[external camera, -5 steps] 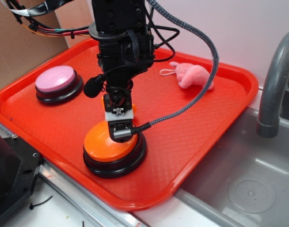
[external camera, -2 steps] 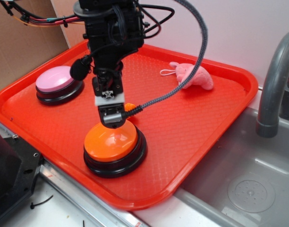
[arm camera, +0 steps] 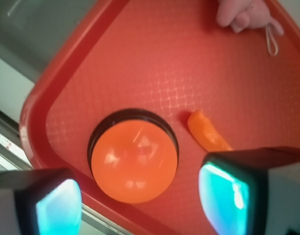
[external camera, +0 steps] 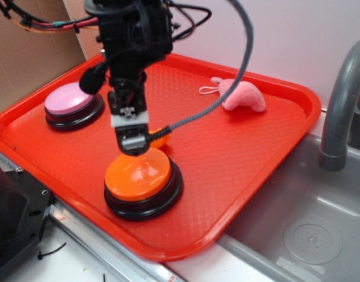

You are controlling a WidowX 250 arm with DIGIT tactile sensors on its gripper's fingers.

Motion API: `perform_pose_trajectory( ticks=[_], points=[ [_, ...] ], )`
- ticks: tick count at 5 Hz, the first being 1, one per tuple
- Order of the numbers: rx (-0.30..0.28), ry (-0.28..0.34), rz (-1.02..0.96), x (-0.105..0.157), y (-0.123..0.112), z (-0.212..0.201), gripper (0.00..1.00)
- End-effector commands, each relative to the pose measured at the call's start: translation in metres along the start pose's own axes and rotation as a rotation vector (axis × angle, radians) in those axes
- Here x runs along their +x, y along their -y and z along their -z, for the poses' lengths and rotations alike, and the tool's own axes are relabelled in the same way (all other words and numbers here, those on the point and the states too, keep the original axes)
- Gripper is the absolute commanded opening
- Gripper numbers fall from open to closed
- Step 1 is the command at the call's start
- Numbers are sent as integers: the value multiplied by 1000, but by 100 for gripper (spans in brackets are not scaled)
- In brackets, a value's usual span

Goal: Push the orange button.

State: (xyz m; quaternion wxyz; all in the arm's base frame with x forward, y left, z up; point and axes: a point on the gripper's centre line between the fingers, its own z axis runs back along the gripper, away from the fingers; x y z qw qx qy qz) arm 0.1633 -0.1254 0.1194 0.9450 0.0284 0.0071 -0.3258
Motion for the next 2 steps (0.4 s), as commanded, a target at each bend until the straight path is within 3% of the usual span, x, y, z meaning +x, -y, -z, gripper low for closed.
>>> perform_pose_trajectory(
  ticks=[1, 2],
  points=[
    [-15, 60, -27, -1, 2, -20, 100],
    [-3, 69, -39, -5, 2, -28, 100]
  ],
)
